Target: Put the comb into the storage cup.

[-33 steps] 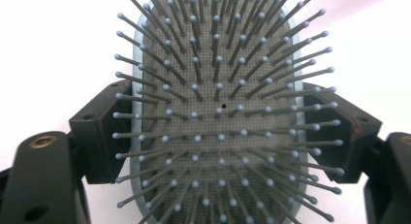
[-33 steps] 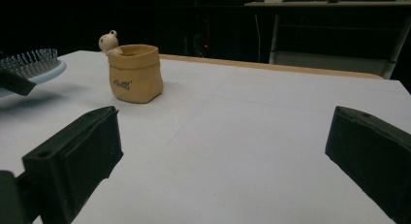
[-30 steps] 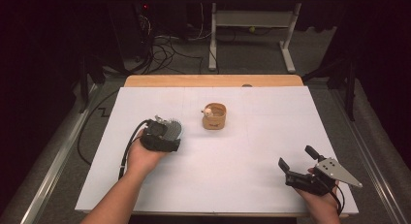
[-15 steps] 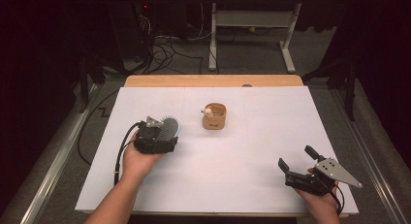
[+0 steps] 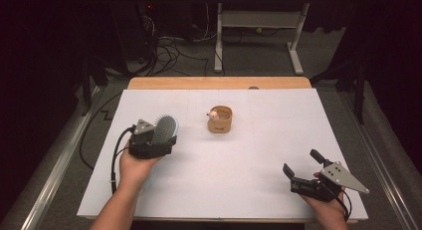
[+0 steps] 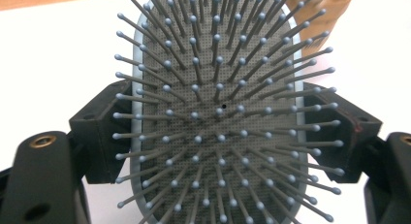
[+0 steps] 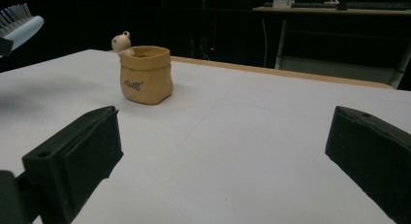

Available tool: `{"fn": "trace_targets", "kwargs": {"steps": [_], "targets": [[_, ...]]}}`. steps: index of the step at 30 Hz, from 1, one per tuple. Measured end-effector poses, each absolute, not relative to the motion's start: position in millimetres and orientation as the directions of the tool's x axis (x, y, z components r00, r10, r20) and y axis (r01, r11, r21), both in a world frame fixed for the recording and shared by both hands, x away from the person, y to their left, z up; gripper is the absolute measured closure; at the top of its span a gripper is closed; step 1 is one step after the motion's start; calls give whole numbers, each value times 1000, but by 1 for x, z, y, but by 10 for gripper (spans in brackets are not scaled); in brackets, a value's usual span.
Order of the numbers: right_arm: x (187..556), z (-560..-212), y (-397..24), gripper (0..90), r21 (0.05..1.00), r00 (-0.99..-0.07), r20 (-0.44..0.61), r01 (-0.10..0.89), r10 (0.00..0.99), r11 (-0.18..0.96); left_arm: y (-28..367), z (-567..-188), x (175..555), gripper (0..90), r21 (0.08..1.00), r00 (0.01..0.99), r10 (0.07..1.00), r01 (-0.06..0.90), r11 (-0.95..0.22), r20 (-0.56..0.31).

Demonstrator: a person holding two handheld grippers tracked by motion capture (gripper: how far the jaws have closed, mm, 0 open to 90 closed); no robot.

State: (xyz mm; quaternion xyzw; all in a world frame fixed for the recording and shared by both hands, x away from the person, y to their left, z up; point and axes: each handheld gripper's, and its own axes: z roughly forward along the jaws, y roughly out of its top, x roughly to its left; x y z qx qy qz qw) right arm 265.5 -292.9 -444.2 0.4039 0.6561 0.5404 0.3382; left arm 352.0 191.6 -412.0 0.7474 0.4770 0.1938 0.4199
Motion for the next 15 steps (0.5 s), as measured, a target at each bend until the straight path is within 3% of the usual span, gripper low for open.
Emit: {"fn": "trace_targets", "kwargs": {"steps": [15], "targets": [[264, -444, -289, 3, 981, -447, -17, 165, 894, 101, 197, -417, 342, 202, 871, 506, 852, 471, -139, -138]]}}
